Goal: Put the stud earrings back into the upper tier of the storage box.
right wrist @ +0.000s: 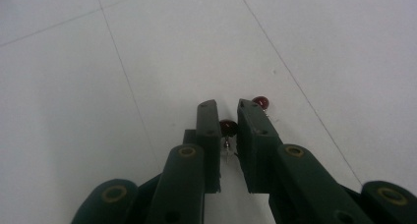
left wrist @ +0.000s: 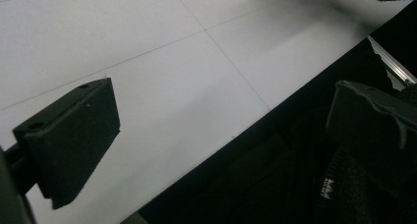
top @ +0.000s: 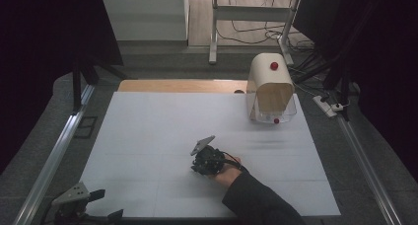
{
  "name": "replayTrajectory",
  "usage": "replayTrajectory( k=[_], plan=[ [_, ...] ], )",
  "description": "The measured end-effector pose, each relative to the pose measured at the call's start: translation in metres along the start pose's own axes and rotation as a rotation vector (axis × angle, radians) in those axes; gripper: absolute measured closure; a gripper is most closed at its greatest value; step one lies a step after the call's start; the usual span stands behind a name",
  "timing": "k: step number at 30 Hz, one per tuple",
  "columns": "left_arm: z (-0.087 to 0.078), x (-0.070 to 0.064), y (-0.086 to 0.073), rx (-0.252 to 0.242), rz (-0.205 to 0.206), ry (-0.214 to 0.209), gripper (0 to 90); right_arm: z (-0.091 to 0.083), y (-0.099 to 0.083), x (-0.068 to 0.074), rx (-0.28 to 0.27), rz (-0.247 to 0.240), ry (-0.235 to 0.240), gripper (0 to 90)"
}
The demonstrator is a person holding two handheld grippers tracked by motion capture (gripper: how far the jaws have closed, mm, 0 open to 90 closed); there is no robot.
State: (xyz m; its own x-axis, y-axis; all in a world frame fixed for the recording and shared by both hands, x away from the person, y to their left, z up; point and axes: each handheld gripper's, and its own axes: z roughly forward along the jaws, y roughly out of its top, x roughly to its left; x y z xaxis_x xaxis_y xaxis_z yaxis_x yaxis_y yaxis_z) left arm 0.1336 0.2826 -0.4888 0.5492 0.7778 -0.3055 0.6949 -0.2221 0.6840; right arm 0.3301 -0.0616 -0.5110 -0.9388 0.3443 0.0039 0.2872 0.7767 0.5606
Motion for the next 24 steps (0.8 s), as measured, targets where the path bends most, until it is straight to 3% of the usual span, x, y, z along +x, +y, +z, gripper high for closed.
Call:
replayTrajectory(
  k=[9, 24],
  plan=[
    [0.000, 0.000, 0.000, 0.001, -0.001, 0.000, 0.0, -0.013, 0.001, -0.003, -0.025, 0.014, 0.003, 79.3],
    [0.000, 0.000, 0.000, 0.003, -0.002, 0.001, 0.0, -0.038, -0.003, -0.013, -0.055, 0.086, 0.000, 79.3]
  ],
)
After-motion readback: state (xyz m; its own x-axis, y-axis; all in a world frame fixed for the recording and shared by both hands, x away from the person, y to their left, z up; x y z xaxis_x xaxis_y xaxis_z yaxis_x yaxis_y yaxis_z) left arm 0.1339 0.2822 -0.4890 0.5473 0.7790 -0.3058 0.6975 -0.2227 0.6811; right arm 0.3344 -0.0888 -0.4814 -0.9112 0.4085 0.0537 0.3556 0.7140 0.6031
